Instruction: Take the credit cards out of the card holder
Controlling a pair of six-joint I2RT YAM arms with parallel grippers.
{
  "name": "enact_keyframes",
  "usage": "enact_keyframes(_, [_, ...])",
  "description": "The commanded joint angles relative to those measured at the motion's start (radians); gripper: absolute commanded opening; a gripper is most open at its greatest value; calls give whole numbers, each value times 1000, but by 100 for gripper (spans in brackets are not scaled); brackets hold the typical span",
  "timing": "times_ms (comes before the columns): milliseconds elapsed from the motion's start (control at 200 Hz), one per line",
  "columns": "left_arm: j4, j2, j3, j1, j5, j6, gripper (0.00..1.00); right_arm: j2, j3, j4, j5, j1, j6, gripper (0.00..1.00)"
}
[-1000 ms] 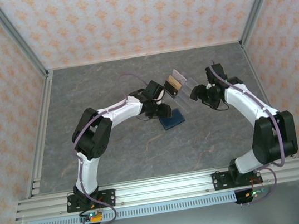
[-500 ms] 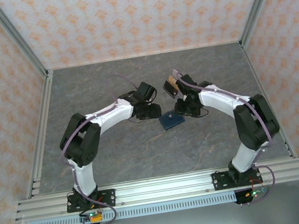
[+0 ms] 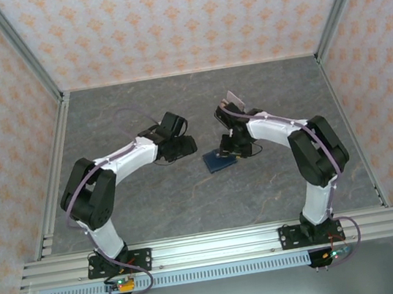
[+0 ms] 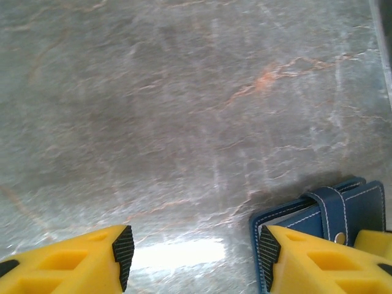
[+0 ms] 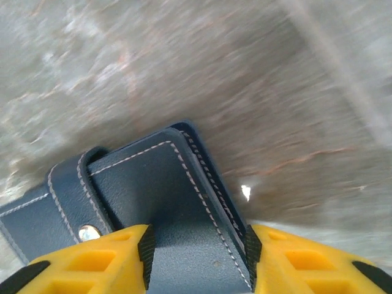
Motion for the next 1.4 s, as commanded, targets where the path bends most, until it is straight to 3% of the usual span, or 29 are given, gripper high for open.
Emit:
enact_keyframes(0, [28,-70,-54,24,-39,-85,59,-4,-34,100,-193,58,86,45])
enact_keyframes(125, [57,-122,-127,36,-33,-148,59,26,-13,176,-300,93,137,45])
enact_keyframes(340, [40,-223,-237,36,-54,-244,61,-7,98,-29,-20,88,-17,55])
enact_keyframes(520, [92,-298,-332,26,-12,-346,63,103,234,-77,2,88,-105,55])
enact_keyframes(821, [238,-308,-403,-70,27,-485,64,226,330,-135,16,88,-129,29])
enact_keyframes(896, [270,-290,-409,-78,41,-503,64,220,317,-147,27,88,-129,27])
enact_keyframes(1216, [306,-245,-430,-89,54,-544,63,120,181,-158,-67,110,-134,24])
enact_keyframes(1331, [310,-236,-438,-89,50,-548,62,84,139,-127,-211,114,-158,26])
enact_keyframes(1396, [316,-230,-438,-89,51,-543,60,61,129,-120,-207,107,-168,26])
